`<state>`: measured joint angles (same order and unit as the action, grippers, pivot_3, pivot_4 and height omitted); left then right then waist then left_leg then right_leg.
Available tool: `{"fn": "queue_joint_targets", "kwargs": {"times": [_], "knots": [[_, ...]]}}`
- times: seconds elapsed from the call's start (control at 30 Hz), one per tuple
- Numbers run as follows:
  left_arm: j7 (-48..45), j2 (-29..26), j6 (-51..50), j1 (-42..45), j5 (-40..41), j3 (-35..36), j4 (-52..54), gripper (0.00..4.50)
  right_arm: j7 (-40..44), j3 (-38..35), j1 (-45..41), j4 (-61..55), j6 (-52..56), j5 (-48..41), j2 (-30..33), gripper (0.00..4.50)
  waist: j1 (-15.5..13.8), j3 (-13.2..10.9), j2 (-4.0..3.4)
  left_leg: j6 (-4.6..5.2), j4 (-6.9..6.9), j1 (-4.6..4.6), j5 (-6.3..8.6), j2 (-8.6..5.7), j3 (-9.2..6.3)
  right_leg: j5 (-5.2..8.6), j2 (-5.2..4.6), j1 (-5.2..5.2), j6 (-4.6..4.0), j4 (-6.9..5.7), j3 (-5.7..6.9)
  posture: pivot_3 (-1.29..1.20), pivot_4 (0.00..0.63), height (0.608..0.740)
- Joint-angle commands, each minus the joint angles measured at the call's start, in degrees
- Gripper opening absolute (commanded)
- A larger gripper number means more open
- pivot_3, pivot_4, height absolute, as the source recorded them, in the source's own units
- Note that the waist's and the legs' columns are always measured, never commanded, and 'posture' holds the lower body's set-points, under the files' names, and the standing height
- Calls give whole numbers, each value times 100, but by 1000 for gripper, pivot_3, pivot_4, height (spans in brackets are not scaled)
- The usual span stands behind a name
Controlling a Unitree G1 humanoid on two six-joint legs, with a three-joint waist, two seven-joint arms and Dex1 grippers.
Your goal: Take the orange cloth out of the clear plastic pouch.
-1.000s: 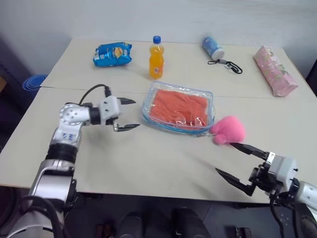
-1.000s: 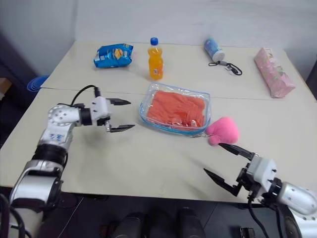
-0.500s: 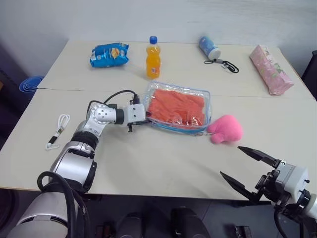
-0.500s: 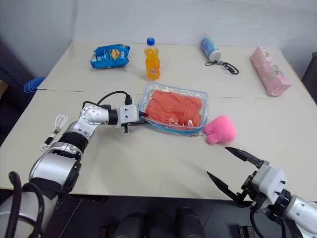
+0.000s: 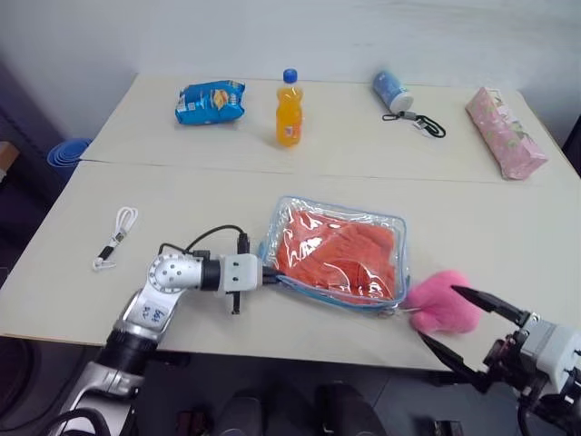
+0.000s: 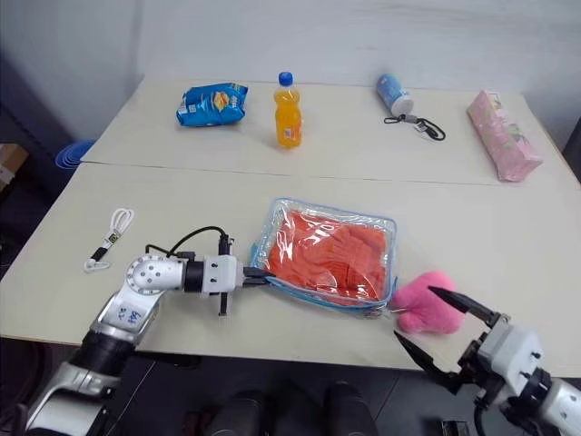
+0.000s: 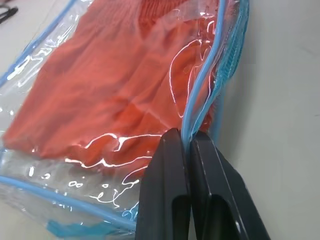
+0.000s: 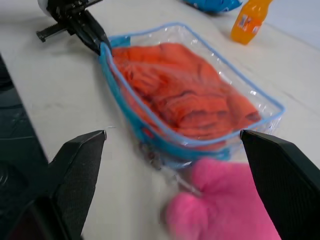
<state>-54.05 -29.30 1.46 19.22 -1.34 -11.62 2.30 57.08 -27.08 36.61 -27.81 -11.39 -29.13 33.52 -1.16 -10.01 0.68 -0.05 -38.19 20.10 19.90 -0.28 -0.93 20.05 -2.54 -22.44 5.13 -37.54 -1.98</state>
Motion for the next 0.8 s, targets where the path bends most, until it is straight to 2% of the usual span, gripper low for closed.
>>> {"fn": "queue_joint_targets", "kwargs": {"times": [0.03, 0.2, 0.47, 0.67, 0.8], "knots": [[720, 296, -772, 11, -440, -161, 551, 21, 186, -161, -55, 210, -268, -149, -32, 4500, -3, 2, -4, 2, 0, -1, -1, -1, 0, 0, 0, 1, 0, 0, -1, 0, 150, 740], [1008, 634, -920, 280, -674, -443, 334, 21, 303, -147, -69, 328, -380, -159, -32, 4500, -11, 3, -5, 0, 2, -2, -3, -3, -1, 0, 2, -4, 0, -9, 1, 0, 150, 740], [865, 461, -223, 742, -730, -571, -521, 21, 505, -320, -42, 645, -504, -227, 20, 4500, -13, 3, -6, -6, 1, -1, -7, -3, -1, 0, 3, -4, 0, -7, 2, 0, 150, 740], [866, 640, 64, 1202, -579, -518, -1207, 21, 409, -283, -45, 743, -333, -192, 26, 4500, -12, 4, -6, -7, 0, -2, -7, -4, -1, 0, 2, -3, 0, -8, 2, 0, 150, 740], [569, 689, -332, 1119, 24, -244, -807, 963, 122, -419, -98, 519, 588, -732, 255, 4500, 0, 3, -6, -7, 1, 0, -7, -3, -1, 0, 2, -5, 0, -8, 1, 0, 150, 740]]}}
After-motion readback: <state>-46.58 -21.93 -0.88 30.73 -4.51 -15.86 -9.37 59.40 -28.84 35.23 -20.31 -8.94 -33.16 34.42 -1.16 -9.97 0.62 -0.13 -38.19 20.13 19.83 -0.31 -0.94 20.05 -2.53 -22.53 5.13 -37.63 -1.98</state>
